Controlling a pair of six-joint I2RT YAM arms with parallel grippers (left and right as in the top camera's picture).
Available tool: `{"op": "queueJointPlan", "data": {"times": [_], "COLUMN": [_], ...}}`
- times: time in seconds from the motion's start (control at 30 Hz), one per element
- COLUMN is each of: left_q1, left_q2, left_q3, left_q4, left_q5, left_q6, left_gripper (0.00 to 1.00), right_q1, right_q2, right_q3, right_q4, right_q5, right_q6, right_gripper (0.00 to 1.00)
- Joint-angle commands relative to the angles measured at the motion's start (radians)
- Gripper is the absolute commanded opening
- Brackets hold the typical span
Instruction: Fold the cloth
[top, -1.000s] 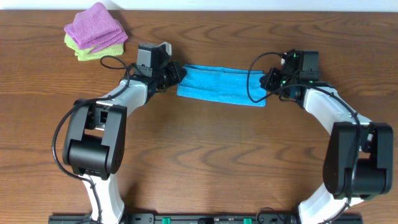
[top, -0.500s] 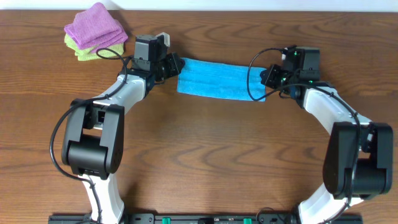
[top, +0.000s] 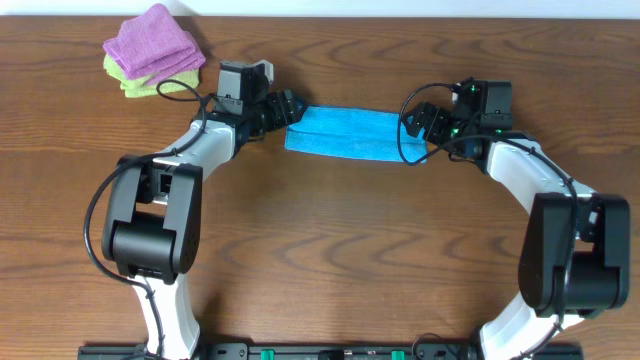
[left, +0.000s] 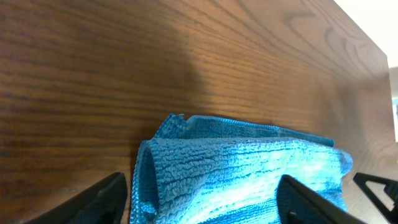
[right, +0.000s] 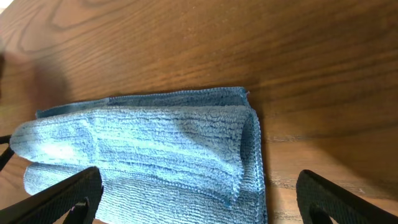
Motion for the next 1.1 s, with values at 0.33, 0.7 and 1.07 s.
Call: {"op": "queueJointPlan", "data": {"times": [0.33, 0.7, 1.07], "left_q1": [0.011, -0.034, -0.193], "left_q2": [-0.061, -0.274, -0.235], "left_q3": [0.021, 0.021, 0.021], "left_q4": [-0.137, -0.251, -0.253], "left_q5": [0.081, -0.295, -0.651], "left_q6": [0.066, 0.3, 0.442], "left_gripper": [0.77, 0.73, 0.24], "right_q1": [0.0, -0.012, 0.115], "right_q2": [-0.008, -0.078, -0.078], "right_q3": [0.025, 0.208, 0.224], "right_q4": [-0.098, -0.478, -0.526], "right_q5": [-0.03, 0.146, 0.266], "right_q6": [-0.064, -0.239, -0.254], "right_gripper": [0.93, 0.93, 0.55]}}
